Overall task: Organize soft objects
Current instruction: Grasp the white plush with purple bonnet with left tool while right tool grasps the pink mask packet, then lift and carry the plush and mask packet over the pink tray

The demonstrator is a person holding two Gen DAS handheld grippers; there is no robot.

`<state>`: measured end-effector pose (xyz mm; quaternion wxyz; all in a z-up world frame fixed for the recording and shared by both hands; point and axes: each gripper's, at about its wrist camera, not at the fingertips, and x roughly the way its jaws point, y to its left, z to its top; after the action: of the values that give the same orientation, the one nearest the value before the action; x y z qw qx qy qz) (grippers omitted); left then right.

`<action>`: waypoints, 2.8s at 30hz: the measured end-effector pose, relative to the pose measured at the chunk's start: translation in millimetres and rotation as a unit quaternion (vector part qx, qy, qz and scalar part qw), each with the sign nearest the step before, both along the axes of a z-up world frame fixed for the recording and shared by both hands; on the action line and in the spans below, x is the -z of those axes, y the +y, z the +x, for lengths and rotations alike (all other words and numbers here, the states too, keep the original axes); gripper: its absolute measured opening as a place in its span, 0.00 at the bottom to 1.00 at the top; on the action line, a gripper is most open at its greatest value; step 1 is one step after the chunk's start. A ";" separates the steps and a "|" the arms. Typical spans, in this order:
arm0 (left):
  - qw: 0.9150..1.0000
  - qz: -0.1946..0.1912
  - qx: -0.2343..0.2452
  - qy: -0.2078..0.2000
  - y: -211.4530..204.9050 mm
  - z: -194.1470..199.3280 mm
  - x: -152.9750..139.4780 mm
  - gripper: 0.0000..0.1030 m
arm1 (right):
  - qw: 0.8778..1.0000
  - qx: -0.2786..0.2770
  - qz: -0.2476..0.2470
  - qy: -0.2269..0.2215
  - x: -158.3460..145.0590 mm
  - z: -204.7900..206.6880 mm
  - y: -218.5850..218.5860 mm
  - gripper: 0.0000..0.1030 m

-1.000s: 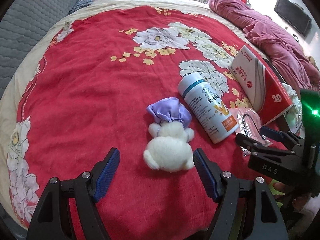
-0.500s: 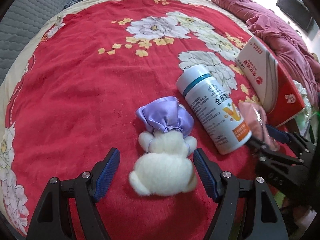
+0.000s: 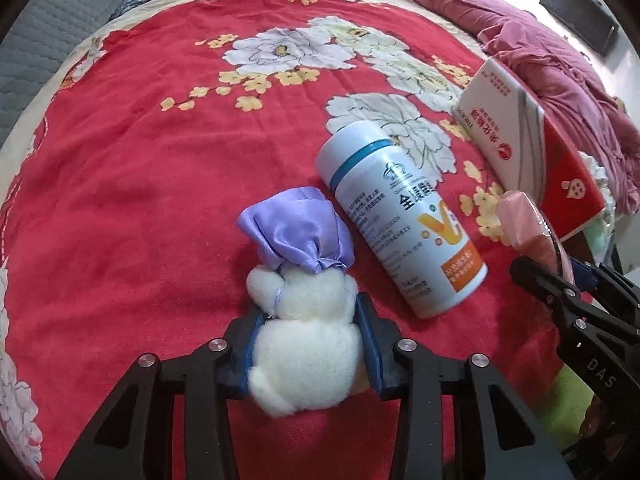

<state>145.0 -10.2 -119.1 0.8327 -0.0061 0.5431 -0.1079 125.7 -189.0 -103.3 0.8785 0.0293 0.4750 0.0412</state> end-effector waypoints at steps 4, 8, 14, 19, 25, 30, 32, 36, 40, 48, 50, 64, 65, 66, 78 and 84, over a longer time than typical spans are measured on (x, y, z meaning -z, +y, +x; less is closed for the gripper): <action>1.000 -0.007 -0.003 -0.017 3.9 -4.7 -16.6 0.42 | 1.000 0.000 0.011 -0.007 -12.3 -5.2 -2.3 0.39; 1.000 -0.005 0.002 -0.031 2.8 -10.1 -37.3 0.42 | 0.999 0.001 0.028 -0.015 -26.2 -9.1 -5.8 0.39; 0.998 -0.009 0.007 -0.060 -3.0 -19.1 -72.7 0.42 | 0.998 -0.004 0.050 -0.040 -50.6 -18.3 -10.2 0.39; 0.996 -0.017 0.024 -0.084 -22.6 -26.9 -103.9 0.42 | 0.996 -0.003 0.074 -0.059 -72.4 -31.7 -23.2 0.39; 0.992 -0.020 0.059 -0.108 -66.0 -33.1 -134.4 0.42 | 0.993 0.023 0.078 -0.085 -100.4 -46.5 -61.1 0.39; 0.989 -0.018 0.085 -0.122 -98.9 -41.3 -151.6 0.42 | 0.991 0.043 0.071 -0.104 -122.0 -56.4 -92.0 0.39; 0.988 -0.018 0.092 -0.126 -108.7 -44.0 -156.2 0.42 | 0.990 0.053 0.068 -0.108 -129.0 -59.8 -102.8 0.39; 0.986 -0.014 0.107 -0.129 -125.4 -50.0 -164.7 0.42 | 0.988 0.073 0.066 -0.118 -141.6 -66.9 -124.7 0.39; 0.984 -0.015 0.118 -0.135 -137.2 -53.0 -171.7 0.42 | 0.985 0.094 0.065 -0.128 -151.8 -73.3 -145.6 0.39; 0.980 -0.021 0.137 -0.143 -164.1 -49.9 -180.7 0.42 | 0.982 0.114 0.065 -0.136 -158.4 -81.3 -172.0 0.39; 0.979 -0.024 0.143 -0.143 -172.6 -48.4 -181.5 0.42 | 0.981 0.120 0.064 -0.137 -158.9 -82.2 -177.6 0.39; 0.975 -0.031 0.179 -0.130 -240.8 -17.2 -169.7 0.42 | 0.974 0.166 0.052 -0.146 -164.5 -66.3 -241.8 0.39; 0.975 -0.030 0.181 -0.128 -245.5 -14.4 -167.4 0.42 | 0.973 0.169 0.050 -0.145 -164.4 -62.9 -245.9 0.39; 0.974 -0.031 0.183 -0.126 -249.9 -12.1 -165.2 0.42 | 0.973 0.170 0.050 -0.145 -163.9 -59.4 -249.4 0.39; 0.975 -0.017 0.206 -0.079 -311.7 23.6 -116.3 0.42 | 0.980 0.166 0.046 -0.099 -118.9 -6.3 -274.0 0.39; 0.975 -0.002 0.214 -0.062 -326.6 38.4 -93.5 0.42 | 0.984 0.159 0.048 -0.069 -93.1 10.7 -278.4 0.39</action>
<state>183.4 -336.7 -25.6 0.8225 0.1147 0.4788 -0.2848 136.4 -467.4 -10.2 0.9023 0.1434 0.3996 -0.0746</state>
